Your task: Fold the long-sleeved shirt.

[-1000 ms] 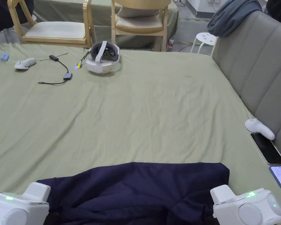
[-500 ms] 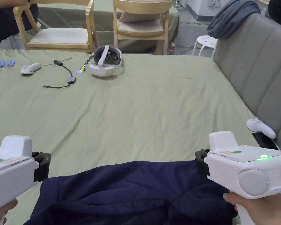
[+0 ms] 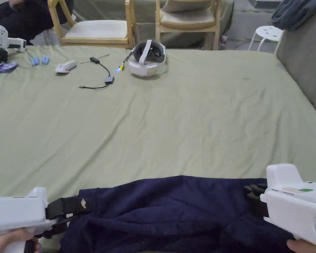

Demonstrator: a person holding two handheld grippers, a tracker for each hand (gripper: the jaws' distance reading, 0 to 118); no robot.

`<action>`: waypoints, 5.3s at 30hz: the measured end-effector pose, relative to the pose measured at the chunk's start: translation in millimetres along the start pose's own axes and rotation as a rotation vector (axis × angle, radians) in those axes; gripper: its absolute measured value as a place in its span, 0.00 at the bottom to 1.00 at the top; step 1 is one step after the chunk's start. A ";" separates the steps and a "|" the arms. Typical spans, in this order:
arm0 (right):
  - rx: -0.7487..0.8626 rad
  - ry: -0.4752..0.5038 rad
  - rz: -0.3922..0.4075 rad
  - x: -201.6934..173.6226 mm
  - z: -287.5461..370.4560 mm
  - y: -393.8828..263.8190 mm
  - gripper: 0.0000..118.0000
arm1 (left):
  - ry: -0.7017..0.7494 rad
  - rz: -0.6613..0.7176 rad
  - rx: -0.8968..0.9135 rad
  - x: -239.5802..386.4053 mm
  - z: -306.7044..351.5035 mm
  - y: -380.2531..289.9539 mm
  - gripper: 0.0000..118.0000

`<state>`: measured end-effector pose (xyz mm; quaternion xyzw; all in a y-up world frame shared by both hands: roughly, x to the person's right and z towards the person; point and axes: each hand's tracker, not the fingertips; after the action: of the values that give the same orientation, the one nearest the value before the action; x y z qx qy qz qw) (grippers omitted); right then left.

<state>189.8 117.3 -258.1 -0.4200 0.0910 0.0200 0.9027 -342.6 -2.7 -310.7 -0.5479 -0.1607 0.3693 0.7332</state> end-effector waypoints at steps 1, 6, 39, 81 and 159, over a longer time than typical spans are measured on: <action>-0.003 -0.003 -0.002 -0.3 -1.5 -0.3 0.02 | -0.003 0.027 -0.028 -4.1 -10.8 -0.1 0.91; -0.018 0.002 -0.036 2.0 -3.9 -2.2 0.02 | -0.227 0.092 -0.082 32.8 -47.5 -26.4 0.94; 0.011 0.023 -0.035 11.2 6.6 2.8 0.02 | 0.164 -0.341 0.214 93.6 58.3 -3.4 0.24; 0.033 0.042 -0.084 16.3 26.7 -11.5 0.02 | 0.190 -0.586 0.234 164.8 -115.8 -54.4 0.04; 0.200 0.520 0.252 -394.2 -148.8 146.9 0.02 | 0.317 -0.213 0.413 -73.5 188.3 118.2 0.22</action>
<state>-236.0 114.8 -391.4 -0.3056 0.3719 0.0143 0.8764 -556.1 88.5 -341.8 -0.4179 -0.0221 0.2249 0.8799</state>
